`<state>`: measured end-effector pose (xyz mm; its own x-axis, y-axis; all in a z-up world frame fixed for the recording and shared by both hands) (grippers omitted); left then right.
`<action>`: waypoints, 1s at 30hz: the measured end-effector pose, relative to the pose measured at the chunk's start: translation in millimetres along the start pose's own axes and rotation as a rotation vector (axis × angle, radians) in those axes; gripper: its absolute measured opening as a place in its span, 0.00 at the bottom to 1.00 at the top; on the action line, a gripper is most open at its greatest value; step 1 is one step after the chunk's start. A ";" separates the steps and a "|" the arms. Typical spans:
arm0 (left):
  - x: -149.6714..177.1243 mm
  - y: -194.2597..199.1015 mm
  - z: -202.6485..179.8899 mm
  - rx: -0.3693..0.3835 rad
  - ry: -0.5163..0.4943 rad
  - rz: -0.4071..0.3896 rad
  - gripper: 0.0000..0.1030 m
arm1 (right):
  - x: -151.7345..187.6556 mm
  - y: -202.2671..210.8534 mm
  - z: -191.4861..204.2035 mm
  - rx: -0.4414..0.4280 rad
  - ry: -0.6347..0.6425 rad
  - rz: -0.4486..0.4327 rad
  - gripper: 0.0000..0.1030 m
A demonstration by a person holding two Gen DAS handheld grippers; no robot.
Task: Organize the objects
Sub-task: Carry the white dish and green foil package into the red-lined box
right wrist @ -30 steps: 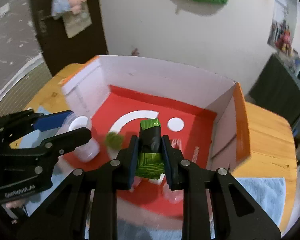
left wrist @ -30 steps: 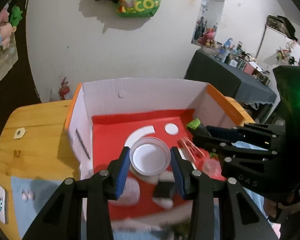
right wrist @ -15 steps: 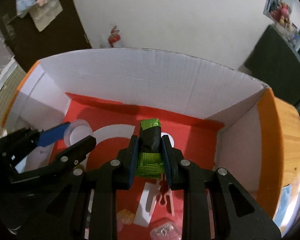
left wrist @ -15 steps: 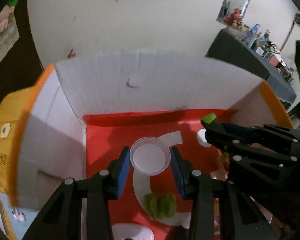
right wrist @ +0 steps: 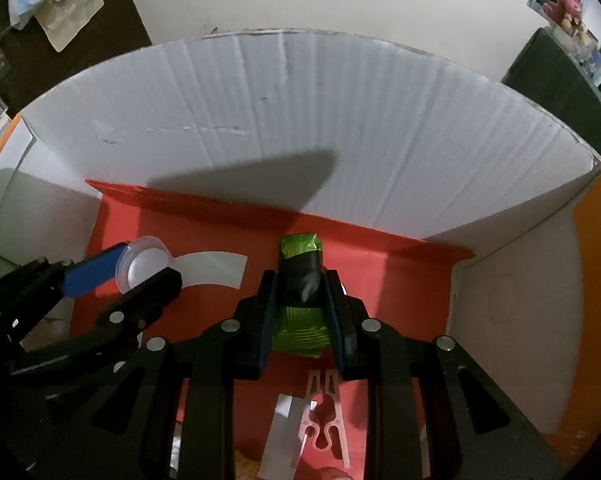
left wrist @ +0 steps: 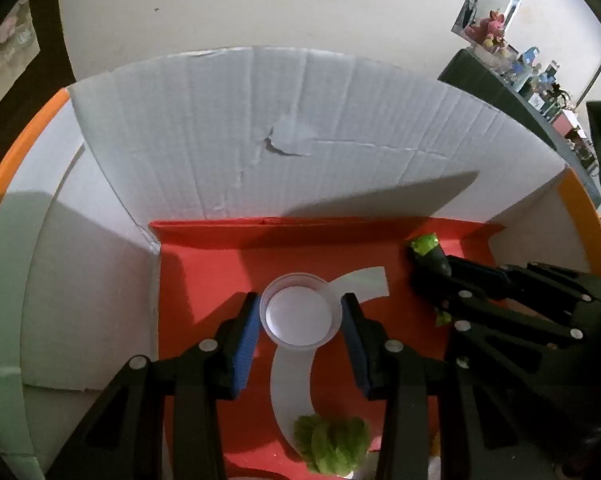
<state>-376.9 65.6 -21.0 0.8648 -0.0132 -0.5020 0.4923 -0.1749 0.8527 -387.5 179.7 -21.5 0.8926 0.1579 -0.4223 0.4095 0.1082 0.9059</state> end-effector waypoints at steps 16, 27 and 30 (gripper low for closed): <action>-0.1 -2.7 -3.8 -0.055 -0.034 -0.017 0.45 | 6.0 4.1 -2.8 0.005 0.008 -0.001 0.22; -6.5 -10.6 -11.1 -0.055 -0.030 -0.017 0.54 | 8.7 8.8 -8.9 0.021 0.007 -0.008 0.22; -5.2 -8.7 -5.8 -0.055 -0.028 -0.015 0.54 | 9.6 9.9 -9.5 0.025 0.008 -0.006 0.22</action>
<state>-385.1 72.9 -25.0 0.8547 -0.0391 -0.5176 0.5102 -0.1204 0.8516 -376.6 191.7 -16.9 0.8888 0.1651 -0.4275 0.4192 0.0843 0.9040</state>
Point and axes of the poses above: each gripper's, at about its wrist camera, not at the fingertips, and y roughly against the way its jaws point, z to its left, x to its underside, the point moved 6 cm from there along -y, roughly the way its jaws point, and after that the axes turned 3 degrees about -z, right-handed, at the moved point
